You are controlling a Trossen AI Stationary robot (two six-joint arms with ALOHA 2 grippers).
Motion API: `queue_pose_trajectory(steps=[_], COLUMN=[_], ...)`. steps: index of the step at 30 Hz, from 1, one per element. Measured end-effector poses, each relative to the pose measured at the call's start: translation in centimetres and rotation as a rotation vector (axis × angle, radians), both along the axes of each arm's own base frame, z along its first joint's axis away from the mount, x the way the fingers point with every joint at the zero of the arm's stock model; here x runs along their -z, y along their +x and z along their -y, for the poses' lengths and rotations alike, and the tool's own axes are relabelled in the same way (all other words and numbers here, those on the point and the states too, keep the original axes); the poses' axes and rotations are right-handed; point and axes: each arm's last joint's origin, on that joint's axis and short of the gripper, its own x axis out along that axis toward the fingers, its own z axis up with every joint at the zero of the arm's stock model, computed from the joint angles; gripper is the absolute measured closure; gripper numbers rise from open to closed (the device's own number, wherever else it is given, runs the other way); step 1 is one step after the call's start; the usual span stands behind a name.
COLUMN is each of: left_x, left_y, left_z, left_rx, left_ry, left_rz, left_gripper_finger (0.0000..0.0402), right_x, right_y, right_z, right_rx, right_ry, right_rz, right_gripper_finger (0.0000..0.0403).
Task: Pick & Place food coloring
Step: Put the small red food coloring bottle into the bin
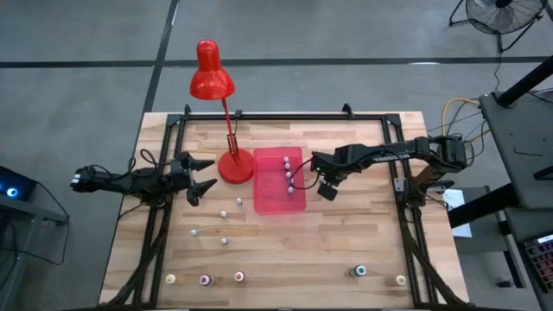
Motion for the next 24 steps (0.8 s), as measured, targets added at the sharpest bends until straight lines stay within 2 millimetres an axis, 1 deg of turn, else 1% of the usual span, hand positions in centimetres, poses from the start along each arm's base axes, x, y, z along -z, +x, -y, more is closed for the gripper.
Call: queue_pose_trajectory(steps=[5,8,12,19,22,24], left_x=[0.00,0.00,0.00,0.00,0.00,0.00], left_y=[0.00,0.00,0.00,0.00,0.00,0.00], left_z=[0.00,0.00,0.00,0.00,-0.01,-0.01], left_rx=[0.000,0.000,0.000,0.000,-0.001,-0.001], left_ry=[0.000,0.000,0.000,0.000,0.000,0.000], left_rz=[0.000,0.000,0.000,0.000,0.000,0.000], left_gripper_finger=[0.0087,0.0087,0.0087,0.0087,0.0087,0.0087], right_x=[-0.55,-0.69,-0.72,-0.80,-0.70,-0.42], right_y=[-0.26,-0.30,-0.28,0.05,0.43,0.54], right_z=[0.20,0.16,0.15,0.20,0.28,0.39], right_rx=[0.006,-0.002,-0.049,-0.181,-0.217,-0.233], right_ry=[0.084,0.091,0.100,0.069,0.056,0.055], right_rz=[0.039,0.046,0.047,0.067,0.091,0.084], right_gripper_finger=[0.0392,0.0379,0.0340,0.0251,0.0226,0.0217])
